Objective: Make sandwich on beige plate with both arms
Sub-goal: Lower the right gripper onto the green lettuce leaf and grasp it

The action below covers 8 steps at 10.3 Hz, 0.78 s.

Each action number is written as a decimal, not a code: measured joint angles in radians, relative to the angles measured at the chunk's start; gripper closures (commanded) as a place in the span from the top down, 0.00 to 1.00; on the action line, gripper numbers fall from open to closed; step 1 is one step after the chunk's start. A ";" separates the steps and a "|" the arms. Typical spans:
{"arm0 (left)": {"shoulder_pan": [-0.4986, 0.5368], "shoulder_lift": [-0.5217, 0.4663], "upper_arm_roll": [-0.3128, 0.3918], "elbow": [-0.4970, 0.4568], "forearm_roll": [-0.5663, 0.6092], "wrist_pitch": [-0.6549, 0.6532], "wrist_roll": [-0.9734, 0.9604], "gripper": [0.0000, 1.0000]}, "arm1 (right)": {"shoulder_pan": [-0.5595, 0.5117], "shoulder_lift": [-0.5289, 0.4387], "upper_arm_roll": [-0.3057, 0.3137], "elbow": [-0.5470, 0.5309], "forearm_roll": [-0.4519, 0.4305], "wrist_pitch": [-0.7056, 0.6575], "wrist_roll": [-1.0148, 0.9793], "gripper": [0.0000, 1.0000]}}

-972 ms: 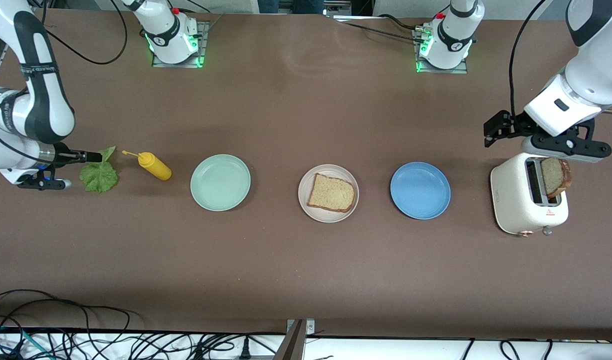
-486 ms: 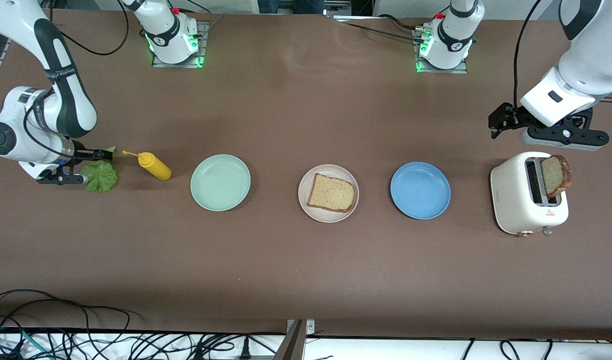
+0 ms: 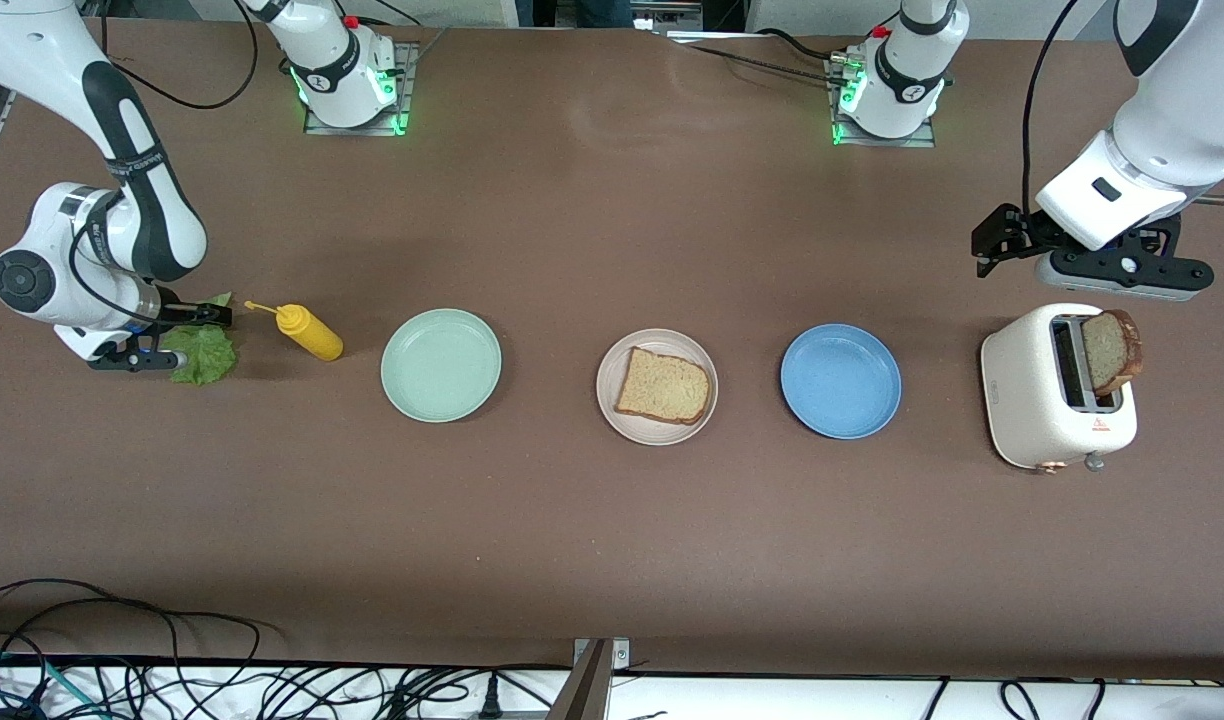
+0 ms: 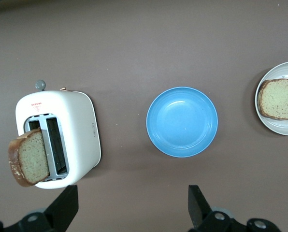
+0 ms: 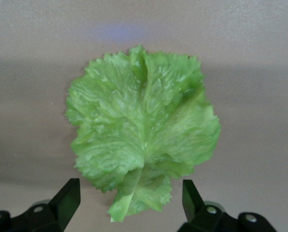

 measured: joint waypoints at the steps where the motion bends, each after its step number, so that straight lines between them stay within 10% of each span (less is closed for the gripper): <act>1: 0.000 0.000 0.001 0.001 0.000 0.000 0.000 1.00 | 0.000 0.003 0.000 0.000 0.000 0.000 0.000 0.23; 3: 0.000 0.001 0.001 0.001 0.000 0.000 0.000 1.00 | 0.000 0.004 -0.001 0.000 0.000 0.001 0.000 0.03; 8: 0.000 0.001 0.003 0.001 0.000 -0.002 -0.012 1.00 | 0.000 0.003 -0.002 0.002 0.000 0.001 0.000 0.00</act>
